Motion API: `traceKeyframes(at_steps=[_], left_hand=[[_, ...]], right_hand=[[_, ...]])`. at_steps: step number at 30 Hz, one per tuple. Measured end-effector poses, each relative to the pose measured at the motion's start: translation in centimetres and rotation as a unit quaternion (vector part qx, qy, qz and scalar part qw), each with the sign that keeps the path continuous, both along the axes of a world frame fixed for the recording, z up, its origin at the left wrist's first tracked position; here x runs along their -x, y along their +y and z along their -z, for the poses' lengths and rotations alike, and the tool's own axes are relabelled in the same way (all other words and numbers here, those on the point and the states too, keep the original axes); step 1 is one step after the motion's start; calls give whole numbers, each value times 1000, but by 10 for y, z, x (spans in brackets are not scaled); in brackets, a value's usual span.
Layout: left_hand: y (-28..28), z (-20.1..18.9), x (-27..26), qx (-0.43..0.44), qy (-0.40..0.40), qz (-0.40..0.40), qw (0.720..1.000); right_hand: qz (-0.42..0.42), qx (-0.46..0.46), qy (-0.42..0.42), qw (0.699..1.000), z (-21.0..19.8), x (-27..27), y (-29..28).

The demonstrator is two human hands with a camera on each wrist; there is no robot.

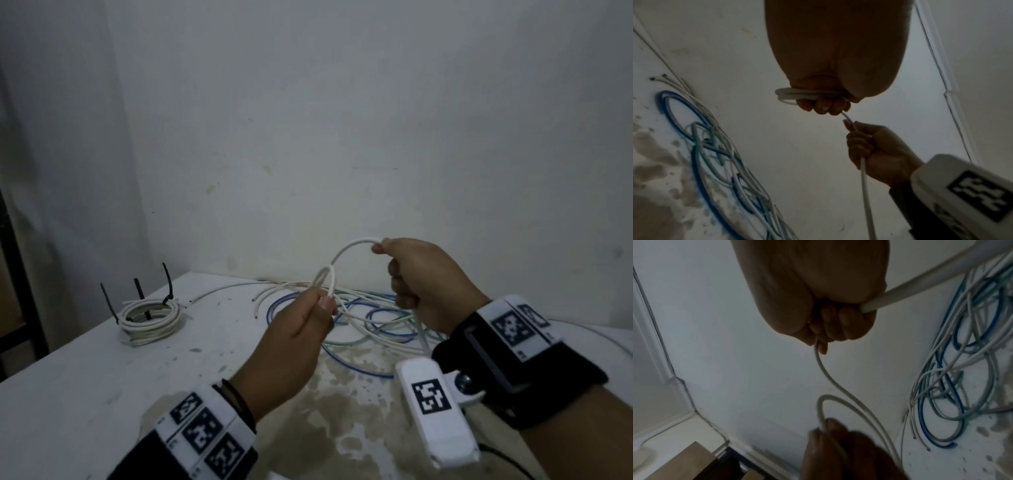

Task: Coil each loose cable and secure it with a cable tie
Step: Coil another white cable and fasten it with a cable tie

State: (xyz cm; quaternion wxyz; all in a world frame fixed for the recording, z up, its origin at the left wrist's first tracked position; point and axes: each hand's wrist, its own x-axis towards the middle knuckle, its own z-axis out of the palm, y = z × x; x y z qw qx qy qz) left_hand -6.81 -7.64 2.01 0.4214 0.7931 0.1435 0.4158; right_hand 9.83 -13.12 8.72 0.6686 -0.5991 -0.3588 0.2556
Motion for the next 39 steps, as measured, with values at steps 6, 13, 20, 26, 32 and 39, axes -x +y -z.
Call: traceKeyframes(at_steps=[6, 13, 20, 26, 32, 39], left_hand=[[1, 8, -17, -28, -2, -32, 999], [-10, 3, -29, 60, -60, -2, 996], [-22, 3, -36, 69, -76, 13, 995], [-24, 2, -41, 71, -115, -13, 991], [-27, 3, -45, 119, -140, -4, 983], [-23, 6, -48, 163, -158, 3, 974]], right_hand=[[-45, -34, -51, 997, 15, 29, -1], [-15, -66, -224, 972, 33, 46, -9], [32, -102, -274, 956, 41, 44, -10], [7, -83, -219, 972, 51, 46, -13], [39, -115, -257, 959, 58, 47, -16], [-6, -85, -211, 974, 63, 50, -18]])
